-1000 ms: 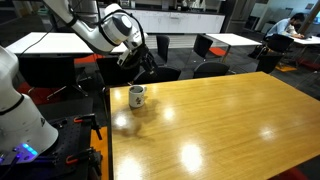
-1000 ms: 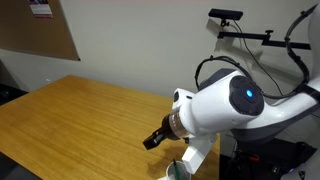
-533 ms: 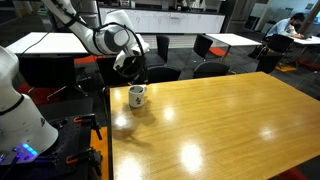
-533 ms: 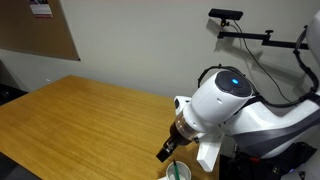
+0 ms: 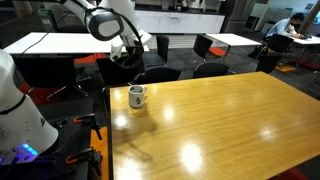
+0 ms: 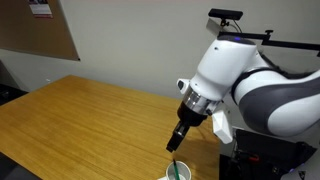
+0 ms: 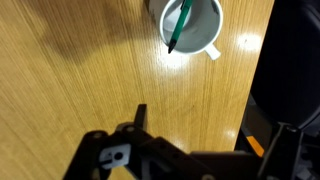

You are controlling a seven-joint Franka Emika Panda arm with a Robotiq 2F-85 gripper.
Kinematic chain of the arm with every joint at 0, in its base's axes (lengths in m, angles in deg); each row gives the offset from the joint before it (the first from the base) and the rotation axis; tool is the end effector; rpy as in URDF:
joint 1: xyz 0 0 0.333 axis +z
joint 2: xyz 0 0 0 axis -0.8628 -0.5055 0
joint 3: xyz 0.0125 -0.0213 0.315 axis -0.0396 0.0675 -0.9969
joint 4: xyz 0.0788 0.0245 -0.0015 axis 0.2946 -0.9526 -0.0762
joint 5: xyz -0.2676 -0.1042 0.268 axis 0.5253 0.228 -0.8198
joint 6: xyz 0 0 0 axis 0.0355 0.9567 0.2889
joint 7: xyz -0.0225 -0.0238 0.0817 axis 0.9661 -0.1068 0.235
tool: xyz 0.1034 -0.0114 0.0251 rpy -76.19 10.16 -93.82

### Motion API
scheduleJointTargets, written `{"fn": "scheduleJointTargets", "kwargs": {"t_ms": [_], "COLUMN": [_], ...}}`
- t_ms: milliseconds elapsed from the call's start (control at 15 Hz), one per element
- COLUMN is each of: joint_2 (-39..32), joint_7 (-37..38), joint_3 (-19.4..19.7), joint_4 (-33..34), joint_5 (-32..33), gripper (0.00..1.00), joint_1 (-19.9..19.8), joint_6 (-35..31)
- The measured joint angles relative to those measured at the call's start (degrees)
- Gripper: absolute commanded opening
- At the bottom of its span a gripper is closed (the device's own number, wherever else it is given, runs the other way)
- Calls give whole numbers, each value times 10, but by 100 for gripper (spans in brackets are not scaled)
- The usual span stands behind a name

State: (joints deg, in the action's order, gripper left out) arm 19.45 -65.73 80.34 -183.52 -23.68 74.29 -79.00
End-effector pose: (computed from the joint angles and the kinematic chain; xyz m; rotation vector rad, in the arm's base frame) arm 0.4457 0.0876 0.3867 -2.9889 0.1862 -0.4817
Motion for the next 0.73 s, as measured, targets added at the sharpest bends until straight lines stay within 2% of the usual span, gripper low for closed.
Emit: {"fn": "scheduleJointTargets", "kwargs": {"t_ms": [200,400,733], "joint_2": [61,90,89], "joint_7": [-64,-83,-83], "joint_3": [0,-2,-16], "joint_4": [20,42,43], "joint_5": [-30,-30,-30], "gripper": [100,100,100], "joint_1": [-34,-64,-76], "joint_6": [120,198,201]}}
